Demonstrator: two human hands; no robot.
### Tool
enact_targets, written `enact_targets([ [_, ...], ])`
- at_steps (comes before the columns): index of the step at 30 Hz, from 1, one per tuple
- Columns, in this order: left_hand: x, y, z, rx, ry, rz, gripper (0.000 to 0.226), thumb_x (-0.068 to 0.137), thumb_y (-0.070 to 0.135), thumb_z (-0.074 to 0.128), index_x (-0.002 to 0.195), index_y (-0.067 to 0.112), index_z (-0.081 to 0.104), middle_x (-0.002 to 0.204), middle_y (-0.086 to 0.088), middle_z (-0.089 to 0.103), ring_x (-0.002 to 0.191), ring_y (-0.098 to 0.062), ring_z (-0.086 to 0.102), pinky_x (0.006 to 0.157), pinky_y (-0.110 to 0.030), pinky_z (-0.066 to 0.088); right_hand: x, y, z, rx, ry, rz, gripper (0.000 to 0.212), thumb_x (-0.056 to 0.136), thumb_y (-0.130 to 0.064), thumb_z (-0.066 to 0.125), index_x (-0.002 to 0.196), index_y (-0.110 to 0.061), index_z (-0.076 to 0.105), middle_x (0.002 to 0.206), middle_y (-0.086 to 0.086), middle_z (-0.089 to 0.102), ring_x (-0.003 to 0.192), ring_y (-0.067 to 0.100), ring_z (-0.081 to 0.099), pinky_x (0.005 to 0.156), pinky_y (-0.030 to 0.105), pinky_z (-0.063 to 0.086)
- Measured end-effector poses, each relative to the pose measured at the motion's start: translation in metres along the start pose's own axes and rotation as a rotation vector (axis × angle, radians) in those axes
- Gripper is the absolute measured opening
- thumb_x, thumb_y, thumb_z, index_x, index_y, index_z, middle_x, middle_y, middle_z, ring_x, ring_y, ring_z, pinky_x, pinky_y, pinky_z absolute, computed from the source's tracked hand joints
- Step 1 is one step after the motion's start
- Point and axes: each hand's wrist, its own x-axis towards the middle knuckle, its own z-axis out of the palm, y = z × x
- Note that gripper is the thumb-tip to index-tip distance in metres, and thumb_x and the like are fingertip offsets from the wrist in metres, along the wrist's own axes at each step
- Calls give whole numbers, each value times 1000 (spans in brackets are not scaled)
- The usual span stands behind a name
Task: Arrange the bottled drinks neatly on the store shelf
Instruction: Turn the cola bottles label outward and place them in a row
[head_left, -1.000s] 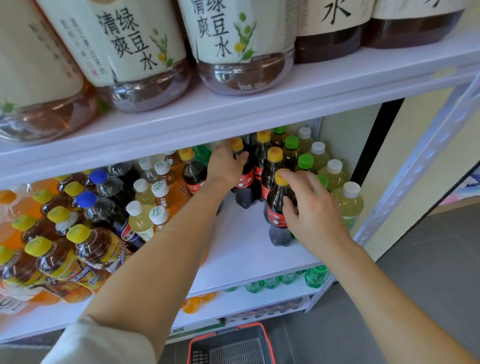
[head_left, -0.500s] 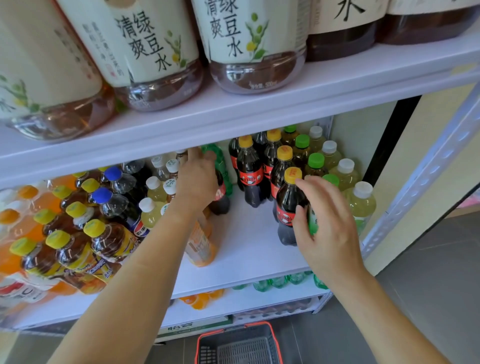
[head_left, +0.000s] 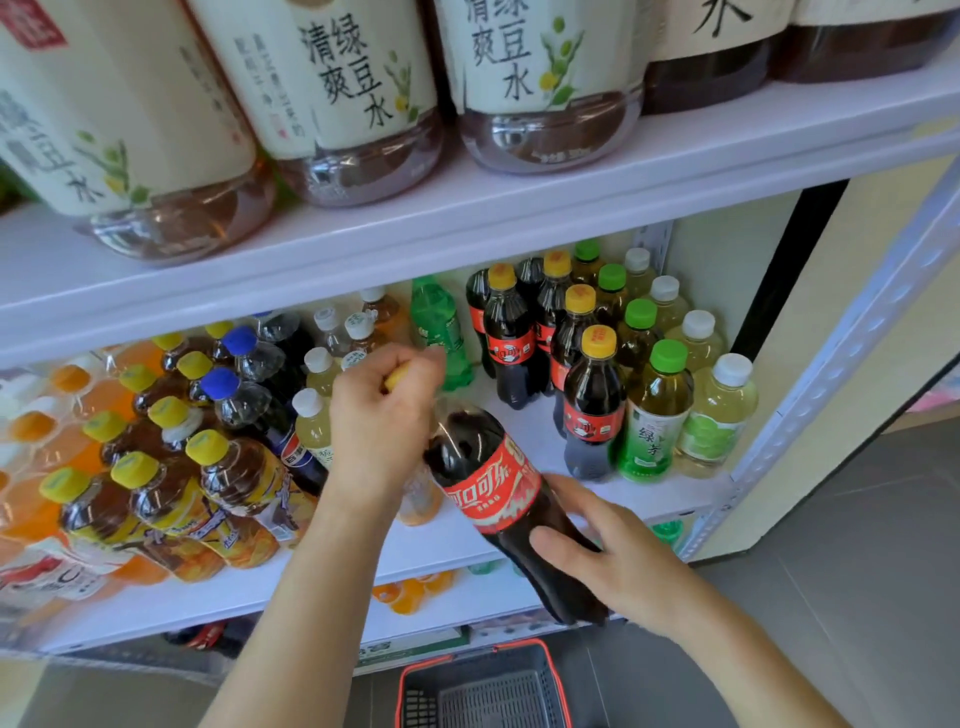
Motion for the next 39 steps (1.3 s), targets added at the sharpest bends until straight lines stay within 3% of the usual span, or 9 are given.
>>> enact_targets([
  [3,-4,1,-2,-318,55,-256,27,79,34,70,54,24,65,63,-1,55,61,-17,52,59,-30,46,-13,-13,7,282,-54,-17,50,77,-70,61,100,-27,67,85,-7,70,77,9,64,67,21,47],
  [5,-5,0,-4,-383,28,-330,30,80,35,72,53,23,66,64,-3,56,61,-18,54,62,-32,48,-20,-22,11,346,-34,-19,39,80,-62,62,94,-26,68,77,-6,67,70,8,62,62,18,45],
  [13,-13,-4,-15,-506,-243,-401,34,72,54,74,86,23,80,90,-9,68,77,-22,68,72,-37,54,-36,-37,20,639,-9,75,70,64,-70,75,95,-7,70,87,31,66,75,33,66,69,38,53],
  [18,-28,-16,-17,-575,-528,-461,61,58,66,78,102,24,78,107,-5,74,94,-19,71,77,-36,58,-42,-45,26,858,-112,144,67,69,-68,74,99,-8,74,86,25,70,71,32,69,64,35,56],
  [23,-47,-24,-6,-1027,-683,-442,71,66,60,81,120,15,70,112,-15,70,107,-28,67,86,-43,56,-43,-44,38,1041,-329,199,69,78,-66,68,108,-4,71,91,24,69,73,31,69,68,36,56],
  [26,-53,-20,2,-1173,-595,-471,54,65,45,85,106,12,71,96,-14,68,86,-27,69,76,-39,58,-42,-43,46,1132,-355,207,72,78,-64,68,116,-3,68,94,24,67,74,31,68,67,38,56],
  [31,-53,-15,-1,-1051,-358,-499,36,66,41,77,91,16,71,87,-11,67,74,-22,67,66,-32,55,-42,-44,41,882,-81,166,51,77,-57,69,107,-16,74,95,10,72,81,21,70,66,31,56],
  [35,-41,-6,-9,-954,-153,-477,55,61,41,79,105,13,62,89,-9,67,77,-21,67,71,-35,53,-50,-33,34,377,115,6,63,68,-45,80,123,-47,51,112,-11,62,97,12,68,77,24,54],
  [39,-42,-2,-9,-950,-116,-511,61,64,44,77,113,11,62,98,-11,67,81,-21,69,79,-37,54,-61,-27,34,373,217,-99,71,69,-30,84,129,-42,48,108,-7,64,96,17,68,80,26,56],
])
